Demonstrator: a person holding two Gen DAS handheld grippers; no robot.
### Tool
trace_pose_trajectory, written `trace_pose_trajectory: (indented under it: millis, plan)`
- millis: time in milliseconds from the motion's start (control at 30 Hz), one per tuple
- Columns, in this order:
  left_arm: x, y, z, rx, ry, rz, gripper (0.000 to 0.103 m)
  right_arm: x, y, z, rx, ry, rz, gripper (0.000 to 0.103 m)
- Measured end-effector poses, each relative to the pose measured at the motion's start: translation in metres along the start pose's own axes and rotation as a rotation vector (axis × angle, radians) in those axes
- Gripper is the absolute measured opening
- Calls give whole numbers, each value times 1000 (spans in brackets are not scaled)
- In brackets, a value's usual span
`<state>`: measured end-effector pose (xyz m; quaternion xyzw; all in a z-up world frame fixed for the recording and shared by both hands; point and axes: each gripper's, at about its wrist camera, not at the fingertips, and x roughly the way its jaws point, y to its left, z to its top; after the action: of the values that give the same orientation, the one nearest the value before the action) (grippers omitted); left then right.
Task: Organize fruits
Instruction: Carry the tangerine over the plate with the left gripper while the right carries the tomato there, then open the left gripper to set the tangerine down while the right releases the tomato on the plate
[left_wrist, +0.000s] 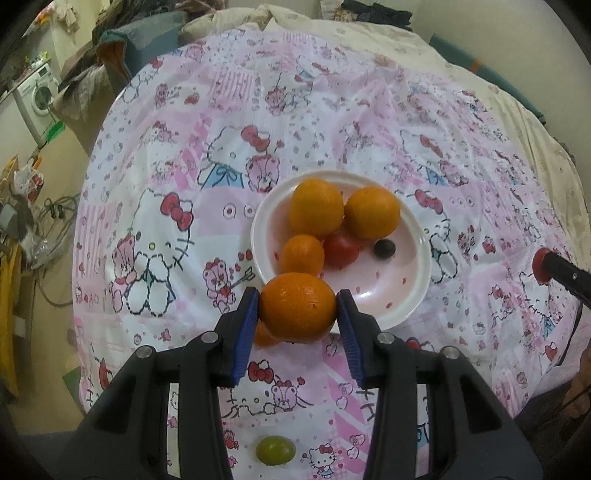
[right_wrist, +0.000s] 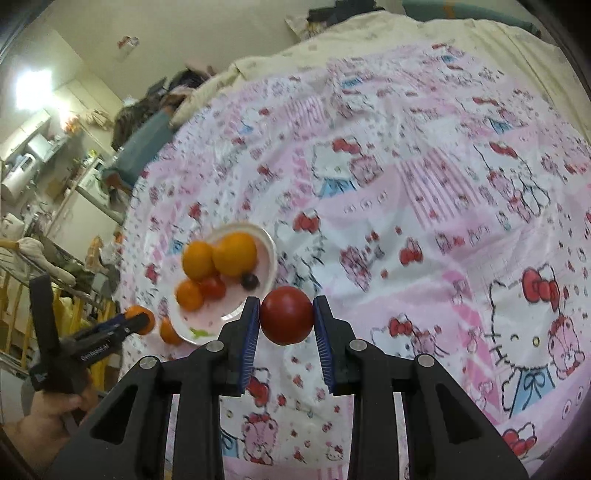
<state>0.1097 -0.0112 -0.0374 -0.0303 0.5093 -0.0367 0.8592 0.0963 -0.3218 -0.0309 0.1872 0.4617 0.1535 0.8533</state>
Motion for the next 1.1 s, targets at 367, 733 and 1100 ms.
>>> trace_pose_trajectory:
  millis: [367,733,1100]
  plan:
    - [-9,4,3,13,-45,9,38,8,30,21,-59,-20,86,31]
    - [9,8,7,-6,7,-17,38,47,43,45,-75,56,120,31]
    - [45,-30,11,65,84,-78,38,121,38,47,-90,239,91,31]
